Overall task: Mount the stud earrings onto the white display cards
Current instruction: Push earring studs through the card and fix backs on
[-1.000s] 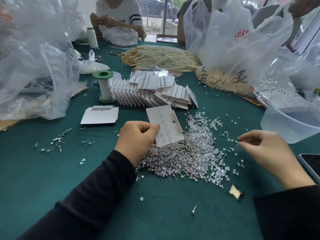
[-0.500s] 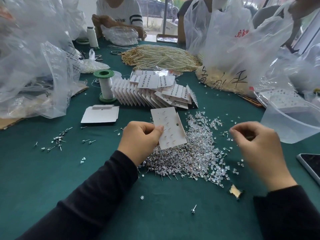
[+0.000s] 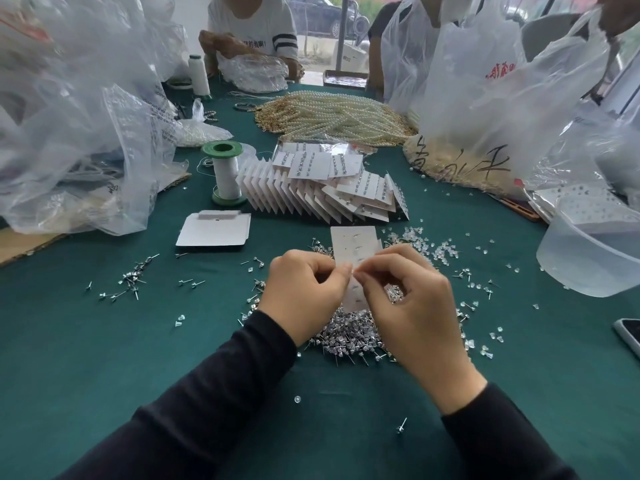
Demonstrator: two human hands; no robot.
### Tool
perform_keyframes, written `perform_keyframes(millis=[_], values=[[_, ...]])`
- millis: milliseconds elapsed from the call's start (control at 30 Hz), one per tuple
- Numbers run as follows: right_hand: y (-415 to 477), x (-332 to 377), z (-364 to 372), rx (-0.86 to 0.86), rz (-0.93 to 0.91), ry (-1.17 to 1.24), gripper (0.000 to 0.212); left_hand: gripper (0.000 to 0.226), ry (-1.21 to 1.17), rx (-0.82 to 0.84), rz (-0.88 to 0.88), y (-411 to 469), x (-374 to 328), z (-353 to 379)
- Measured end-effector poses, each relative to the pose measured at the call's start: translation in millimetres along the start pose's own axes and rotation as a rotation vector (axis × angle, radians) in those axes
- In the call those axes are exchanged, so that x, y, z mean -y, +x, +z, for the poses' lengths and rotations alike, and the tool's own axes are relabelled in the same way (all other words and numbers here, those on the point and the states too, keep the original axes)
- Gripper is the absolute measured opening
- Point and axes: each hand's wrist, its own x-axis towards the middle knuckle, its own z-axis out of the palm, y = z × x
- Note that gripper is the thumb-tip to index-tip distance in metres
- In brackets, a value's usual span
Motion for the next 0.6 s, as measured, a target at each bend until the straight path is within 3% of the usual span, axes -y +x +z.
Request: perform_keyframes(millis=[600], values=[[-3.5,-4.1,3.2,-0.006,0.078,0.058,0.01,0.047,0.013,-0.002,0.029,-2.7,-0.8,-0.3]])
